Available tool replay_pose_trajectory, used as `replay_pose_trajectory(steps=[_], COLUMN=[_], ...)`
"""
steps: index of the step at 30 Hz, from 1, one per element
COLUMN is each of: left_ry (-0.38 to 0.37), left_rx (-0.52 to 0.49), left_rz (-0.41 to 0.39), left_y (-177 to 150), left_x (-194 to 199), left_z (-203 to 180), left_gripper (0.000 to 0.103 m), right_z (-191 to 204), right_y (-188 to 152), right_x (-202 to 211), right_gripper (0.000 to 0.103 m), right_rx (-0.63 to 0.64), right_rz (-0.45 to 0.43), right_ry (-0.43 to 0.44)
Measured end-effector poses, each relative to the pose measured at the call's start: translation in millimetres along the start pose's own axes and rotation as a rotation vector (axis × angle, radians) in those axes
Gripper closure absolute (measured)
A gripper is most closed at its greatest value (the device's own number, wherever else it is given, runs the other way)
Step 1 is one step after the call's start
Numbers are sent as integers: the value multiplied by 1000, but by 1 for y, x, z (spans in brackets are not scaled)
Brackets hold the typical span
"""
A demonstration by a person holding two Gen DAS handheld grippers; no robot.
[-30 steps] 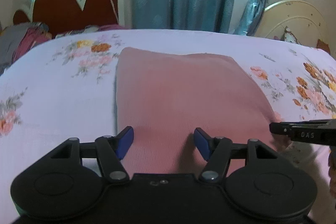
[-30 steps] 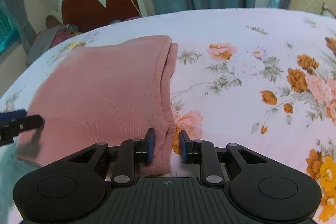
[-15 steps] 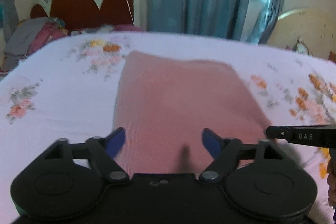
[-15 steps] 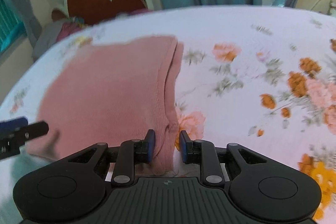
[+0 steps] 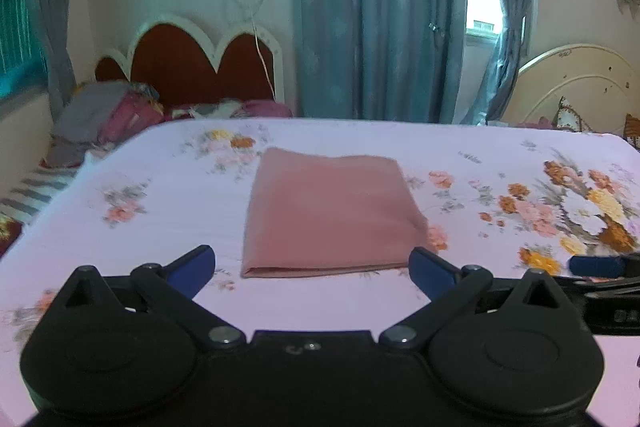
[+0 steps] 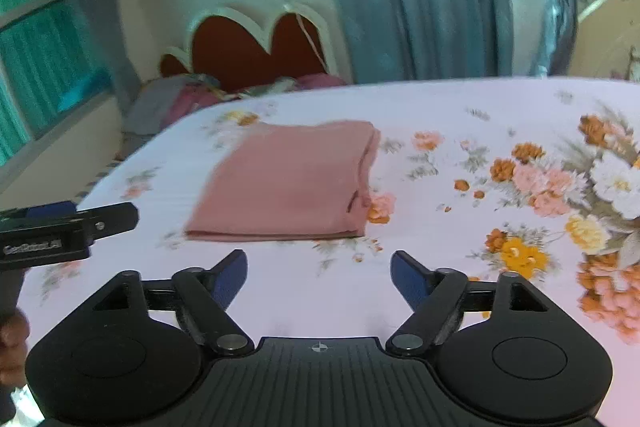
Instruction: Fold small clothes
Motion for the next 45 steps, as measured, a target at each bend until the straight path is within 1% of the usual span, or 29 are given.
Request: replay_pose_trajectory(steps=[1,4,6,8,10,11,14,16,18,21,23,25,30,45], left_ry=[5,35,52,45,30,37,56,39,53,130,147,148,120,102], left_rx=[1,-1,8,36,71,81,114,164,190,133,92,82,96,93], left_rz=[-8,-16,-6,10,39,45,45,33,31,18,11,9,12,-17], left_y=[-1,-4,-6,-9,-10,-11,-14,-18,-20,-20,-19,-20,-22,-20], left_x=[10,41,54,65,72,75,81,86,89,93,95,97,104,117], left_z=[1,5,6,11,15,19,28,38,43,40,37,37,35,31], left_gripper=[0,0,0,0,0,0,0,0,0,0,0,0,0,0], right_z=[7,30,39,48,55,59,71,77,82,85,86,87,83,77], right_y=[-1,-7,-9,-11,-13,-14,-19,-21,-23,-24,-23,-23,-21,-23], right_x=[12,44,59,72,82,86,96,99,102,107,109,110,114,122], right_gripper=[1,0,0,0,0,0,0,0,0,0,0,0,0,0], right_rx=[27,105,119,123,132,146,195,207,221,228,234,241,226,207], right_rz=[-11,-41,-59,-75,-96,-107,-136,-148,-160,-181,-192,-203,-216,-226], right_ry=[-3,-13,-33,-52,-66,-77,-101,-116,-129,-123,-115,-121,-128,-136])
Point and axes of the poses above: each gripper's, at about its wrist camera, not at the fingertips, and x roughly against the way its jaws point, z to its left, y to its top, the point moved 1 cm from there along -x, roughly the way its jaws point, and after that the axes turned 10 degrees about y, right-handed, at the moved point
